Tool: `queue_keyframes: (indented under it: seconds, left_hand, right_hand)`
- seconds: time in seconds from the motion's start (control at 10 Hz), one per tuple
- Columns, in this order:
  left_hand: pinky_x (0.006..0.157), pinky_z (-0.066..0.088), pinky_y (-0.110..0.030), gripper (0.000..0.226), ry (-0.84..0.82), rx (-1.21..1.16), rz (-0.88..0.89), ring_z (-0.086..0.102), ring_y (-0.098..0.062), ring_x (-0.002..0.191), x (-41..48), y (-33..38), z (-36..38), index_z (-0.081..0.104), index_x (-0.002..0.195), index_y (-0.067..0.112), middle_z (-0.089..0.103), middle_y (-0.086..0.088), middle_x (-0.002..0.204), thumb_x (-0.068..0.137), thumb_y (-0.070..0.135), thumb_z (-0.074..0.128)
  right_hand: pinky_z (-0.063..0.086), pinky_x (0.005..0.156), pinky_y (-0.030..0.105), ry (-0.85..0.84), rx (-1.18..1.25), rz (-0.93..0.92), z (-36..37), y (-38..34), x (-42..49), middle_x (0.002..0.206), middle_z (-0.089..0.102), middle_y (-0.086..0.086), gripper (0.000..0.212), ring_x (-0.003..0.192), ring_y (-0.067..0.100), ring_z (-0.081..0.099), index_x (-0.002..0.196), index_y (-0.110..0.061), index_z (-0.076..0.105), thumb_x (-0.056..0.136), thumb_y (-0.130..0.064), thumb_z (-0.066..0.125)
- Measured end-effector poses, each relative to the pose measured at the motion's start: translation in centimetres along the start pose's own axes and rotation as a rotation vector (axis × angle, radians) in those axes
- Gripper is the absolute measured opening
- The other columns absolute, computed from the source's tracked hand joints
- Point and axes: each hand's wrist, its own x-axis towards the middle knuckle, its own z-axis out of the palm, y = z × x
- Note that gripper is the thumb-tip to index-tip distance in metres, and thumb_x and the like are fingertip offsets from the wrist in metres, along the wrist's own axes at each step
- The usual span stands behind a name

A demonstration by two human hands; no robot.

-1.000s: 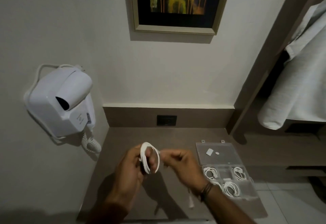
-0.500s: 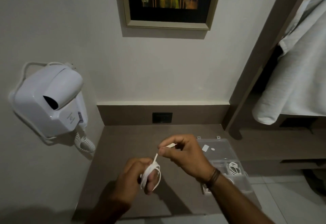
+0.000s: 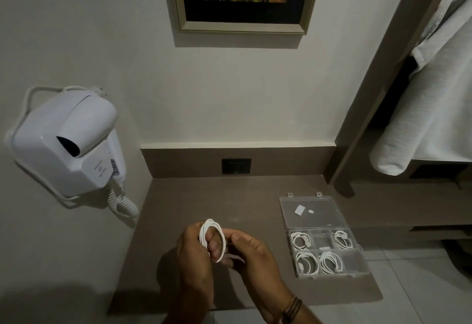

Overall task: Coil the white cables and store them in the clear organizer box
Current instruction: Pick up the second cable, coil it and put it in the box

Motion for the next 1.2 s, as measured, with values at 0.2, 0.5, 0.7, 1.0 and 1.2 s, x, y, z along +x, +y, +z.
queue_keyframes:
  seconds: [0.2, 0.5, 0.7, 1.0, 1.2]
  left_hand:
    - [0.043, 0.041, -0.027, 0.047, 0.052, 0.151, 0.073, 0.038, -0.018, 0.039, -0.9, -0.1, 0.8, 0.052, 0.05, 0.011, 0.041, -0.002, 0.036, 0.096, 0.016, 0.046]
    - [0.041, 0.04, -0.008, 0.035, 0.136, 0.418, 0.202, 0.05, -0.018, 0.048, -0.3, -0.9, 2.0, 0.054, 0.062, -0.007, 0.052, -0.012, 0.054, 0.093, 0.005, 0.047]
    - [0.049, 0.034, -0.021, 0.037, 0.177, 0.681, 0.43, 0.047, -0.008, 0.049, -1.0, -2.0, 2.4, 0.051, 0.06, 0.008, 0.051, 0.001, 0.051, 0.087, 0.028, 0.037]
    - [0.046, 0.044, -0.03, 0.055, 0.138, 0.493, 0.439, 0.054, -0.016, 0.042, -0.1, -1.8, 2.4, 0.058, 0.061, 0.008, 0.059, -0.012, 0.053, 0.084, 0.052, 0.034]
    - [0.057, 0.033, -0.014, 0.033, -0.085, 0.58, 0.718, 0.024, -0.045, 0.077, -2.2, 0.5, 7.4, 0.057, 0.046, 0.001, 0.04, -0.015, 0.026, 0.075, -0.008, 0.045]
  right_hand:
    - [0.055, 0.085, 0.032, -0.028, -0.004, -0.166, -0.8, 1.2, 0.3, 0.082, 0.074, 0.002, 0.023, 0.077, 0.013, 0.065, 0.109, -0.006, 0.079, 0.096, -0.02, 0.067]
    - [0.061, 0.094, 0.036, 0.124, -0.128, -0.196, -2.0, 3.7, 1.5, 0.106, 0.083, 0.006, 0.028, 0.102, 0.019, 0.077, 0.116, -0.018, 0.08, 0.096, -0.002, 0.067]
    - [0.059, 0.077, 0.026, 0.261, -0.104, -0.206, -0.6, 4.9, 1.5, 0.096, 0.08, 0.004, 0.029, 0.086, 0.013, 0.073, 0.106, -0.031, 0.076, 0.102, -0.008, 0.059]
    - [0.055, 0.079, 0.022, 0.206, -0.064, -0.251, -0.8, 4.5, 2.4, 0.095, 0.079, -0.002, 0.02, 0.088, 0.009, 0.07, 0.109, -0.024, 0.075, 0.098, -0.011, 0.065]
    - [0.057, 0.073, 0.021, 0.301, -0.207, -0.177, -2.7, 4.7, 3.5, 0.087, 0.08, 0.01, 0.023, 0.079, 0.007, 0.071, 0.097, -0.029, 0.078, 0.096, -0.009, 0.066]
